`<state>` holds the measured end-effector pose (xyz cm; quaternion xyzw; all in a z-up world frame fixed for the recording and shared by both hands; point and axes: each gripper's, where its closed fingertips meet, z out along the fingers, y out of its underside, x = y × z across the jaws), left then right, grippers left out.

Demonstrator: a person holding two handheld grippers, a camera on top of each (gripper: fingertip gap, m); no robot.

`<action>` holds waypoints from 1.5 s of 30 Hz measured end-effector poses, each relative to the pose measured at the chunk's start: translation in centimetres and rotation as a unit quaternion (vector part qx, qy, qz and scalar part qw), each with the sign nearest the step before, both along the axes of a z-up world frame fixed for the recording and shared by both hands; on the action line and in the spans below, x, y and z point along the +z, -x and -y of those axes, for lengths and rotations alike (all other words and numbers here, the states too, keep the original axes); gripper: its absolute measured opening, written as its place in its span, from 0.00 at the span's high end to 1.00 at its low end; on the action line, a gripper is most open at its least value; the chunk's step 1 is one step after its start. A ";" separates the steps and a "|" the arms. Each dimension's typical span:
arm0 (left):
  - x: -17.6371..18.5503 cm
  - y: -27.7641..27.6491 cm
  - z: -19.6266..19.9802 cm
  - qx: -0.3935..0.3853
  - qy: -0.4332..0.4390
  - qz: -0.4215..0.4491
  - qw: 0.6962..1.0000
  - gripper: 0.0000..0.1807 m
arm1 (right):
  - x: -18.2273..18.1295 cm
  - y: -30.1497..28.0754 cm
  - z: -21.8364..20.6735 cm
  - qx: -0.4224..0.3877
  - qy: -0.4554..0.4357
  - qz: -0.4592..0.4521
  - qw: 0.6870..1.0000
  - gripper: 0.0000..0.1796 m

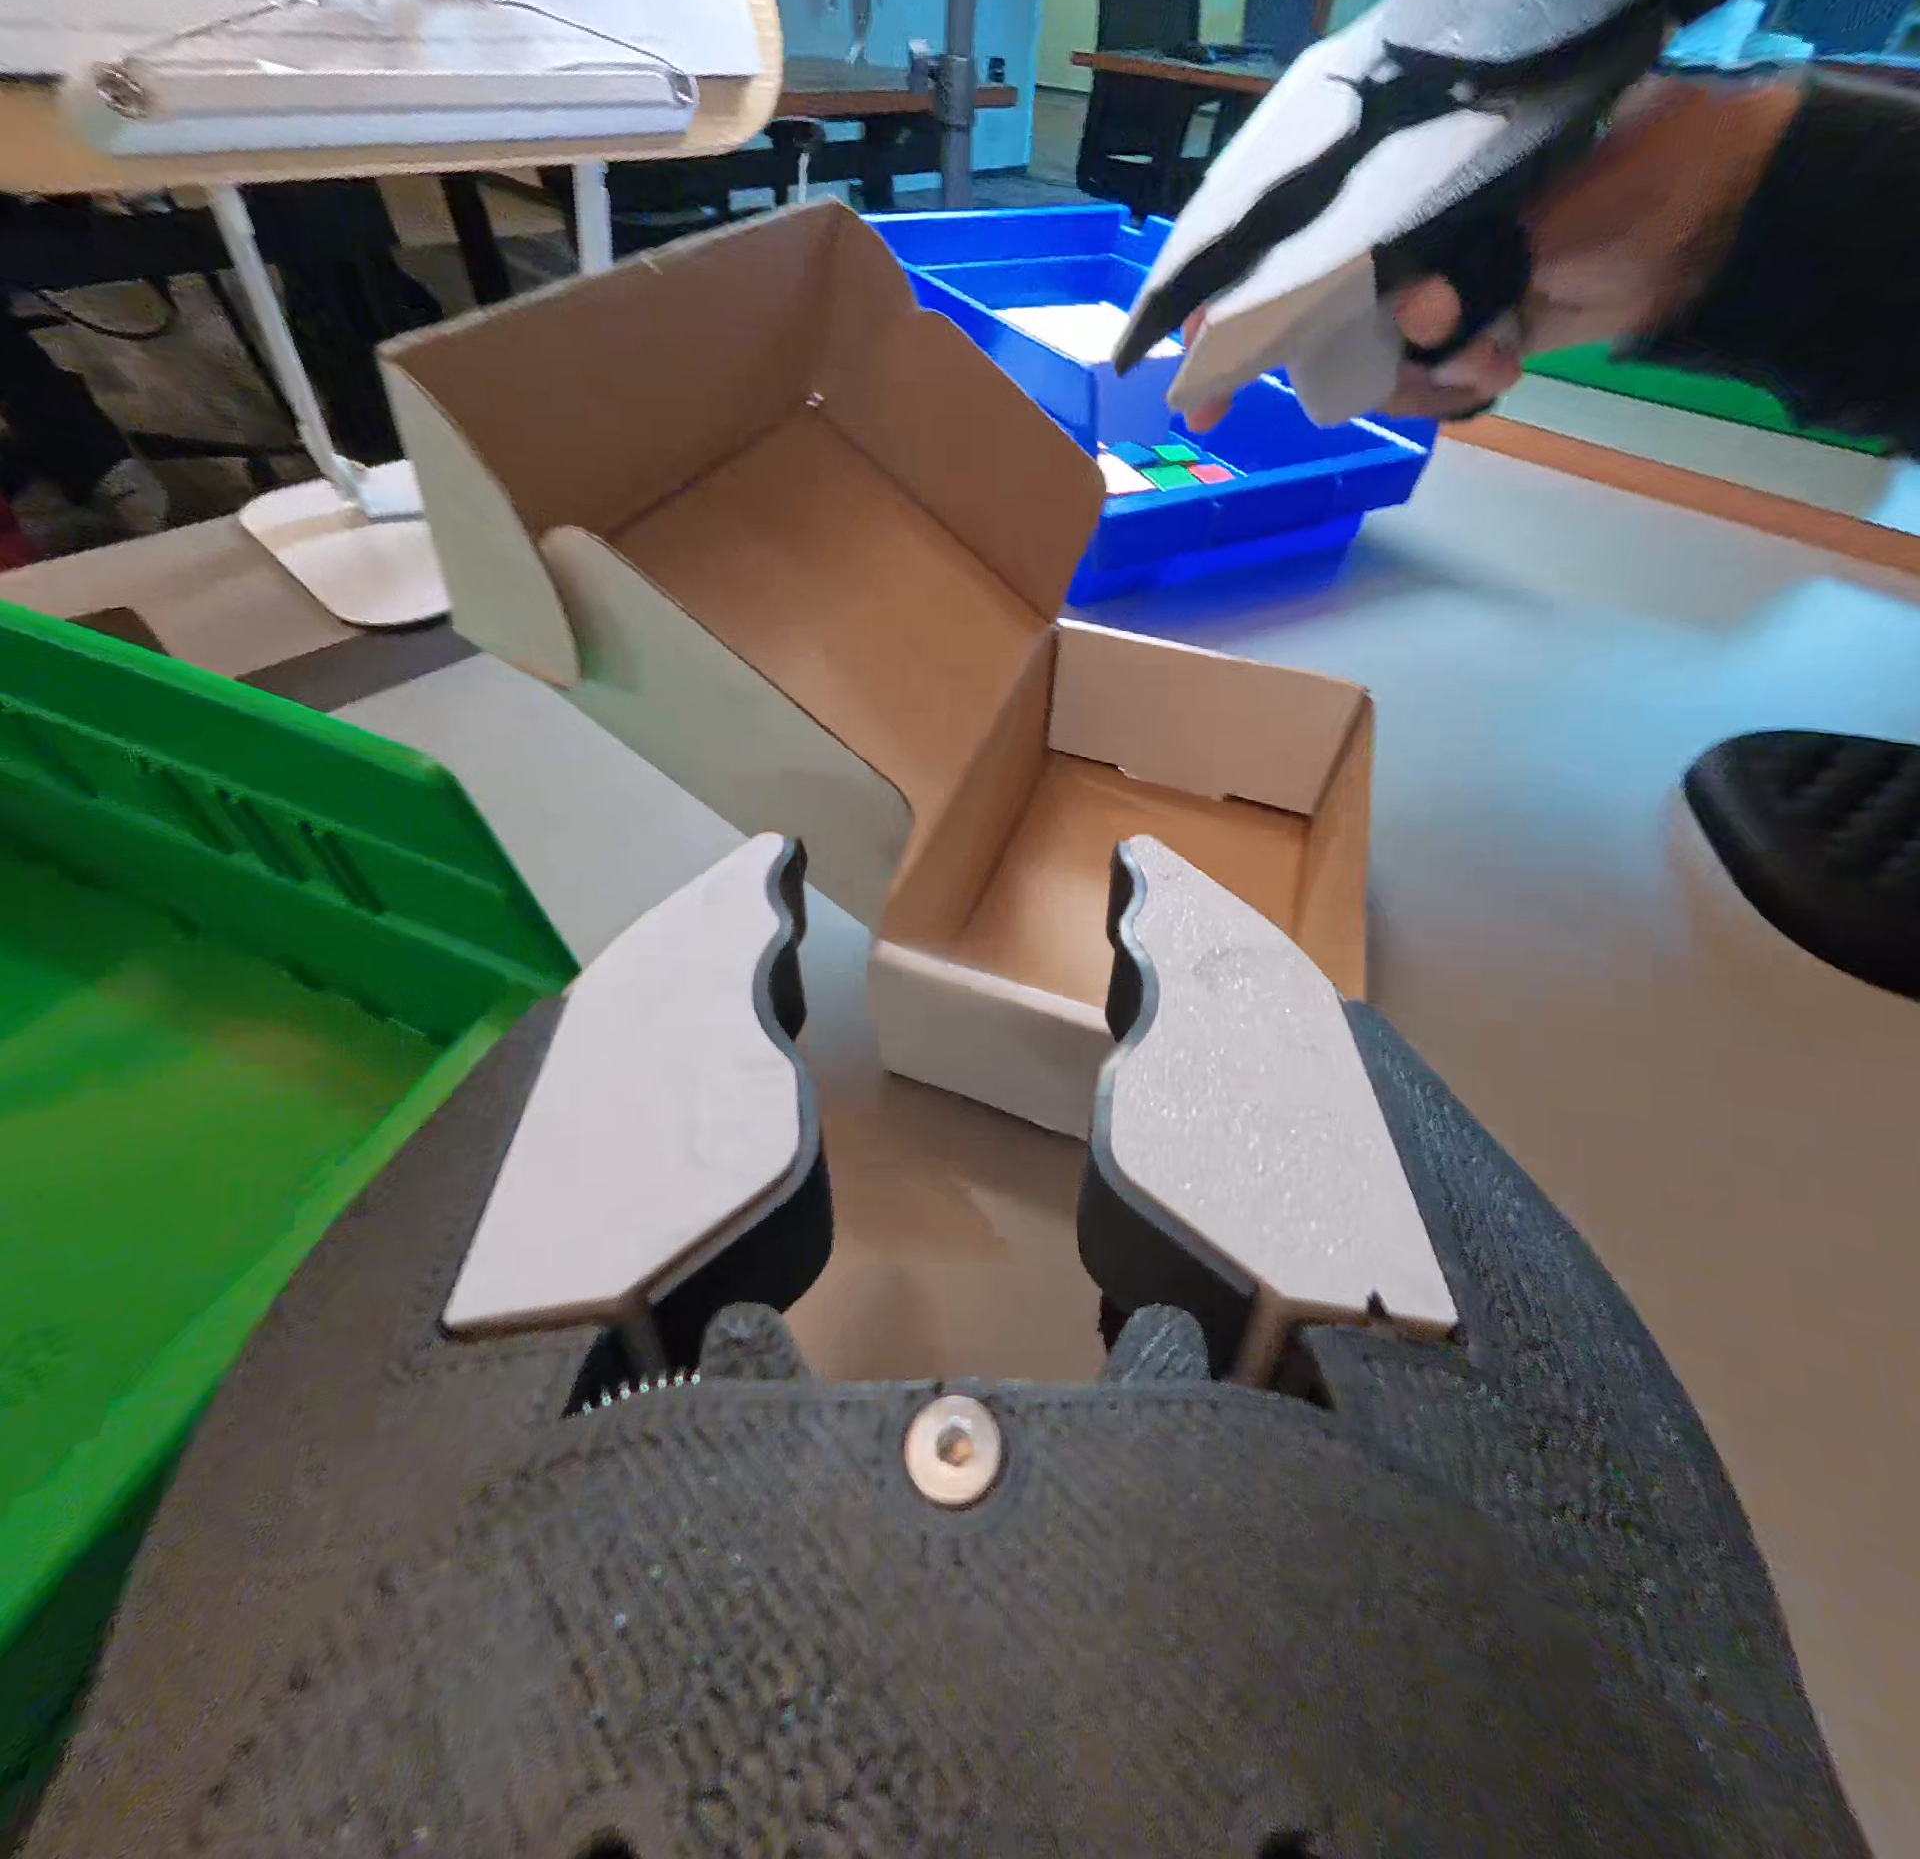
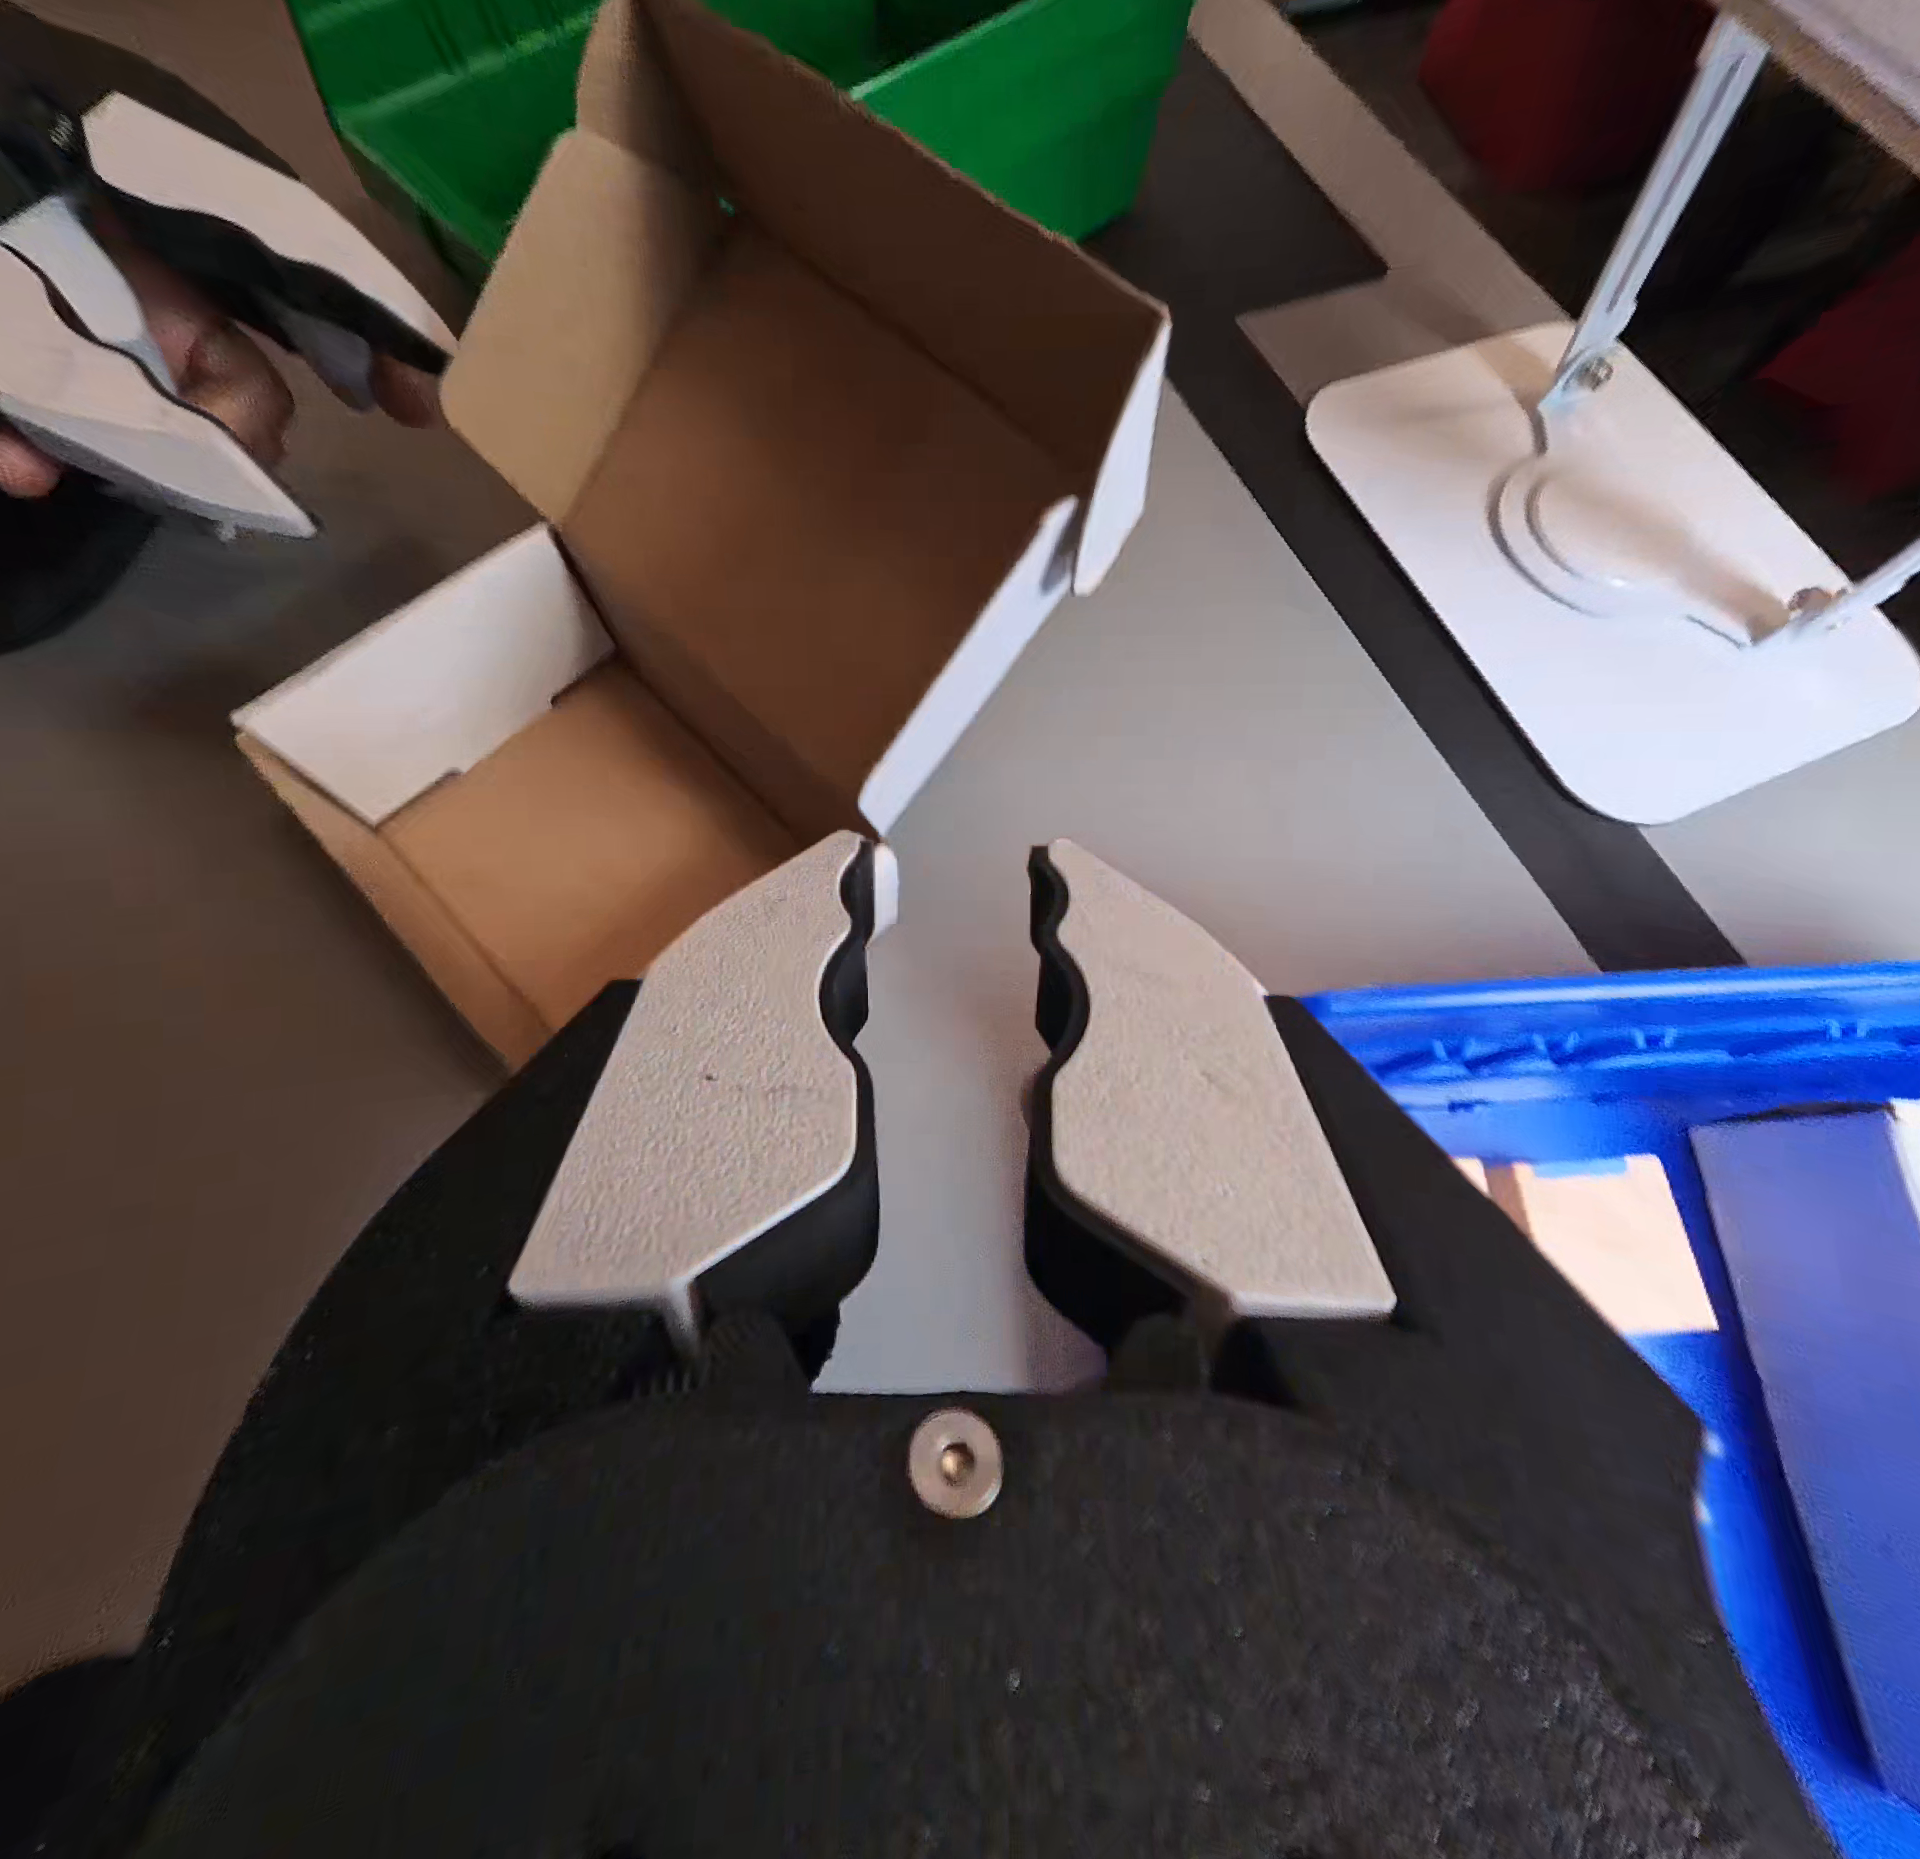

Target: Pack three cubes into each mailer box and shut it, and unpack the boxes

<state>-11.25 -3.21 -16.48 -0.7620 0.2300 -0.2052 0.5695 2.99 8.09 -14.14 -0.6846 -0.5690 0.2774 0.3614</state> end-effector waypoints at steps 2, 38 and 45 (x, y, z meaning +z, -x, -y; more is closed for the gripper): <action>0.4 0.3 -1.5 0.012 -0.004 -0.007 1.000 0.69 | 0.0 1.6 -0.1 -0.021 -0.021 -0.029 0.999 0.84; 2.4 0.4 0.8 -0.084 -0.170 -0.199 0.962 0.71 | 0.3 0.2 10.7 0.029 -0.337 -0.029 0.941 0.68; 3.0 -0.9 2.1 -0.101 -0.179 -0.204 0.957 0.84 | 0.6 0.3 11.8 0.034 -0.354 -0.029 0.934 0.77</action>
